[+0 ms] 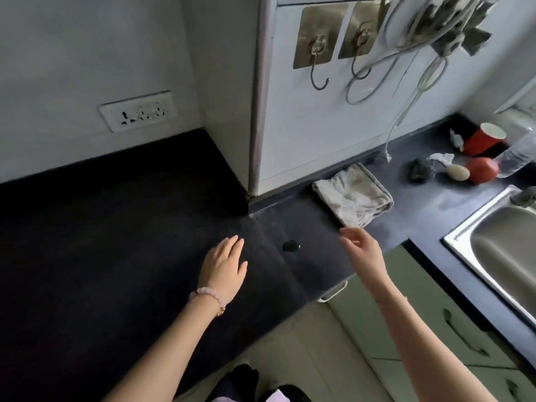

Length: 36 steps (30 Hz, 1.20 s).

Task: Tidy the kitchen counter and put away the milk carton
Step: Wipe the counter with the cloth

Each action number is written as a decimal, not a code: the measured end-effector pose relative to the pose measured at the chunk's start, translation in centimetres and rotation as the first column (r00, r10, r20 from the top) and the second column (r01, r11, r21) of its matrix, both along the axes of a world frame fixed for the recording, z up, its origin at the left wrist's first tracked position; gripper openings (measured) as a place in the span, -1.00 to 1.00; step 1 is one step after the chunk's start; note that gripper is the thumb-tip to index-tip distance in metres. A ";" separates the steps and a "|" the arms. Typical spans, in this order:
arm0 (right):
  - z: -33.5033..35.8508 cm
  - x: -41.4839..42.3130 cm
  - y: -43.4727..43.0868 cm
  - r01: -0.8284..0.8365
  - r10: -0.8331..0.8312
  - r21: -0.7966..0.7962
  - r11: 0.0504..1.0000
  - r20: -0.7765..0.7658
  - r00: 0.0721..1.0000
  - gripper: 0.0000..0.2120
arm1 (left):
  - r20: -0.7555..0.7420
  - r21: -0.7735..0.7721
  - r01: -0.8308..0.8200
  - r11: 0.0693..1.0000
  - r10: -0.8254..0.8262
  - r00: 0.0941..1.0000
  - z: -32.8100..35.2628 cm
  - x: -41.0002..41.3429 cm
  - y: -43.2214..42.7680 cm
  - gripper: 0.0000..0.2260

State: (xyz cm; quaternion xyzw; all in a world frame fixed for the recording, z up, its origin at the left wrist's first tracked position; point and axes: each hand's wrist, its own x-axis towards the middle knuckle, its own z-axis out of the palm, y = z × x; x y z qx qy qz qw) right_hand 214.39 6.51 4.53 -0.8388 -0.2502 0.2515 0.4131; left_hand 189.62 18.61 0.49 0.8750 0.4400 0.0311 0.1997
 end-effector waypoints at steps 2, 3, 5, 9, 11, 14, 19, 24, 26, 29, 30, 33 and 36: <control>-0.1 1.9 2.1 0.000 0.010 -0.074 0.997 0.135 0.991 -0.72 | -0.096 -0.004 0.047 0.999 -0.047 0.994 -1.2 0.3 0.7 -0.55; -0.4 2.8 2.8 -0.016 0.037 -0.113 0.993 0.189 0.981 -0.65 | -0.121 0.013 0.060 0.998 -0.058 0.991 -1.8 0.2 0.8 -0.56; -1.1 4.1 3.9 -0.061 0.112 -0.188 0.980 0.271 0.956 -0.54 | -0.138 0.060 0.068 0.996 -0.059 0.989 -2.4 -0.1 0.8 -0.58; -3.0 6.4 5.1 -0.154 0.246 -0.296 0.943 0.306 0.920 -0.37 | -0.172 0.130 0.079 0.988 -0.056 0.984 -2.6 -0.1 1.0 -0.52; -3.8 7.2 5.4 -0.184 0.314 -0.361 0.914 0.343 0.886 -0.38 | -0.171 0.131 0.069 0.989 -0.046 0.984 -2.5 0.1 1.0 -0.51; -4.0 8.1 5.9 -0.172 0.370 -0.429 0.887 0.436 0.820 -0.47 | -0.161 0.128 0.052 0.990 -0.031 0.986 -2.5 0.3 0.9 -0.52; -3.5 8.6 6.8 -0.158 0.425 -0.495 0.854 0.491 0.761 -0.54 | -0.177 0.124 0.036 0.992 -0.013 0.984 -2.3 0.5 0.7 -0.54; -1.7 8.7 6.9 -0.080 0.266 -0.366 0.927 0.494 0.827 -0.63 | -0.202 0.122 0.027 0.992 -0.001 0.979 -2.4 0.4 0.3 -0.54; -1.0 8.4 6.3 -0.067 0.221 -0.335 0.940 0.447 0.867 -0.70 | -0.194 0.112 0.015 0.994 0.007 0.981 -2.4 0.5 0.2 -0.54; -0.9 7.5 5.0 -0.047 0.182 -0.302 0.952 0.435 0.882 -0.82 | -0.182 0.107 0.003 0.994 0.016 0.983 -2.3 0.7 0.1 -0.53; -0.9 7.0 4.6 -0.045 0.187 -0.304 0.952 0.456 0.870 -0.78 | -0.171 0.101 -0.002 0.995 0.019 0.985 -2.2 0.8 0.1 -0.52; -1.3 4.7 3.7 -0.112 0.282 -0.333 0.936 0.522 0.805 -0.70 | -0.135 0.099 -0.039 0.994 0.052 0.989 -1.9 0.6 -0.4 -0.51; -1.5 2.0 3.4 -0.247 0.344 -0.266 0.932 0.427 0.836 -0.79 | -0.115 0.091 -0.066 0.994 0.076 0.990 -1.9 -0.4 -1.2 -0.50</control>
